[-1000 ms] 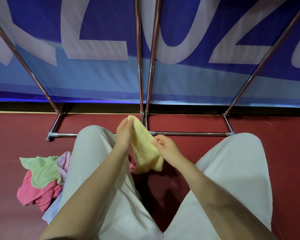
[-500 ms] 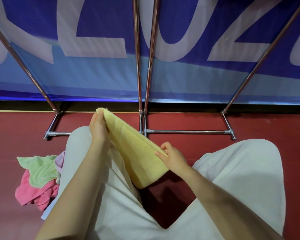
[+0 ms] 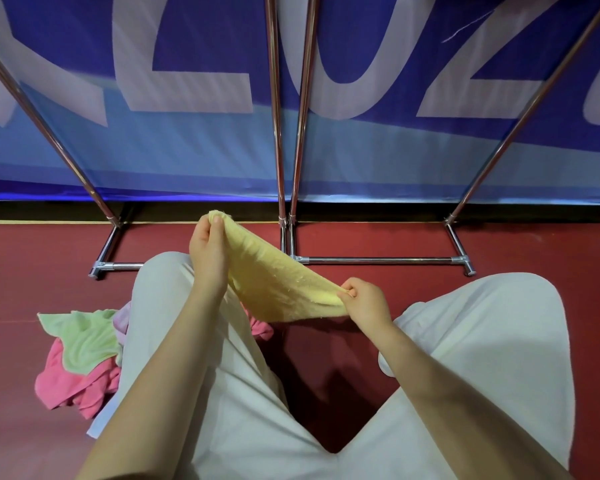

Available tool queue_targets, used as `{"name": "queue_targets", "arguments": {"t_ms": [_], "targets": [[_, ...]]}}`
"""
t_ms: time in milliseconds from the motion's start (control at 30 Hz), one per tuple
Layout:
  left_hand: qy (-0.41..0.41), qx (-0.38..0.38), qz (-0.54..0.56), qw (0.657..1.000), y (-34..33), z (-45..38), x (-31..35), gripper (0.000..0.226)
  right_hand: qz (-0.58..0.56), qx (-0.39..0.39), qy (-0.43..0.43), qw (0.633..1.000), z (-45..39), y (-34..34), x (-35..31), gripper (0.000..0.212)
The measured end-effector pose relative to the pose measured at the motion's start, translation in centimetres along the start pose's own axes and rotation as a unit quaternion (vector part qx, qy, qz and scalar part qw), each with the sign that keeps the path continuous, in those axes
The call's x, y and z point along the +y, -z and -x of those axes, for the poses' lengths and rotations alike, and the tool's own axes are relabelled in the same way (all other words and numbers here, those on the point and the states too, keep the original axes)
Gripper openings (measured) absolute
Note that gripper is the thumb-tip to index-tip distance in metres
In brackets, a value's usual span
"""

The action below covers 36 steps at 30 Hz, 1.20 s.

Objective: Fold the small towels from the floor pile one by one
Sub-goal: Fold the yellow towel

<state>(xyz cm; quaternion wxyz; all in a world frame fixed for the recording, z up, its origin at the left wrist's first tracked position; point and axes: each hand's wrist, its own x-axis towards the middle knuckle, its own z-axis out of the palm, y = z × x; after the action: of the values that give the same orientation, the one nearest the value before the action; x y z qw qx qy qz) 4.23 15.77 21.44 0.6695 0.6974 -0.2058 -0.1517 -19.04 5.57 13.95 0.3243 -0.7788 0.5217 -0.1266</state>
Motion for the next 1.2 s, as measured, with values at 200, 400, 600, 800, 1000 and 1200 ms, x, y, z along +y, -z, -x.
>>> {"name": "queue_targets", "arguments": {"t_ms": [200, 400, 600, 800, 1000, 1200], "targets": [[-0.041, -0.021, -0.056, 0.997, -0.2, 0.2, 0.3, 0.024, 0.121, 0.06, -0.028, 0.99, -0.8, 1.0, 0.3, 0.016], [0.011, 0.014, -0.058, 0.998, 0.0, 0.0, -0.3, 0.024, -0.143, 0.007, -0.103, 0.984, -2.0, 3.2, -0.8, 0.005], [0.168, 0.054, 0.006, 0.984, 0.6, -2.0, -2.6, 0.035, -0.289, 0.059, -0.012, 0.955, -1.2, 7.5, -3.4, 0.003], [0.21, 0.015, 0.018, 0.977, -0.1, -2.2, -4.5, 0.031, -0.395, 0.056, -0.035, 0.916, -0.8, 8.7, -2.9, 0.001], [0.135, 0.007, -0.014, 0.991, -0.8, -1.0, -3.0, 0.028, -0.396, 0.076, -0.044, 0.914, -0.8, 9.2, -2.1, 0.005], [-0.039, 0.022, -0.15, 0.988, -0.7, 0.5, -1.7, 0.021, -0.409, 0.129, -0.032, 0.903, -0.8, 9.7, -2.2, 0.007]]}}
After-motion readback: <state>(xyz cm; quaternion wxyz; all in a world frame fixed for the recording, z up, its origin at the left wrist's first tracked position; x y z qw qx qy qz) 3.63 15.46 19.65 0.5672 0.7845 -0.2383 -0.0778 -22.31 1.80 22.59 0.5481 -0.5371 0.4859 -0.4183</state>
